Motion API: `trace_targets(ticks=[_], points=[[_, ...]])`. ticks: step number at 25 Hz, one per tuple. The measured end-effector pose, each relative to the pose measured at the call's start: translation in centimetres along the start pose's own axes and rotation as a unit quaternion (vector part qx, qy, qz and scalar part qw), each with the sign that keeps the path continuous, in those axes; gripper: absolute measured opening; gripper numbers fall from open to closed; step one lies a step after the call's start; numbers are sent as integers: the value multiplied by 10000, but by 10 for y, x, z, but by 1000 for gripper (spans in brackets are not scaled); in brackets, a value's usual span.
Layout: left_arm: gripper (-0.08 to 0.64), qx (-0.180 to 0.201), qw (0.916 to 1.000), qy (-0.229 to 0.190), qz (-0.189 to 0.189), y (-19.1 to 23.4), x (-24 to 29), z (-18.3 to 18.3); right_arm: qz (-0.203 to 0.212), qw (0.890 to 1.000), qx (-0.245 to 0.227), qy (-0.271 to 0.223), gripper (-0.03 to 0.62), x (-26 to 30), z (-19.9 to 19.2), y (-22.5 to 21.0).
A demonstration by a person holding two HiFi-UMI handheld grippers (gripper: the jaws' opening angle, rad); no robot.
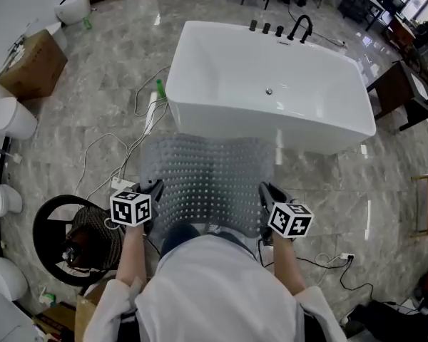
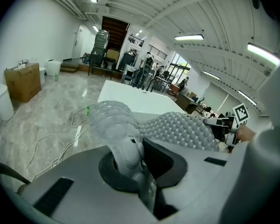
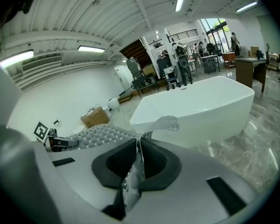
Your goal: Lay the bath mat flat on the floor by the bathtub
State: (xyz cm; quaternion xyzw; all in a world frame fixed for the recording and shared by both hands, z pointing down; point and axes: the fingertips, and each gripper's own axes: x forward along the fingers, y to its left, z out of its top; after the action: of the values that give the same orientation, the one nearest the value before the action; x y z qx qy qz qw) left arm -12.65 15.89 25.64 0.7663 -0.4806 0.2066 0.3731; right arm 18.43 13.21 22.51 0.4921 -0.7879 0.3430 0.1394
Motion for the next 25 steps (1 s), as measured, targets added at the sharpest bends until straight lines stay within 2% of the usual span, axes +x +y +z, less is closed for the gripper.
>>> trace_targets(ticks=[7,18,25], points=[[44,-89,9999,83,-41,14,12,13,-43,9999,69,82,41,21,12,0],[44,-37,9991,273,-323,64,24,43,-477,9983,329,-81,41,57,25,27],[44,195,9972,372,-623,88,36,58,-785,9955,457,-255,41,74,27,41]])
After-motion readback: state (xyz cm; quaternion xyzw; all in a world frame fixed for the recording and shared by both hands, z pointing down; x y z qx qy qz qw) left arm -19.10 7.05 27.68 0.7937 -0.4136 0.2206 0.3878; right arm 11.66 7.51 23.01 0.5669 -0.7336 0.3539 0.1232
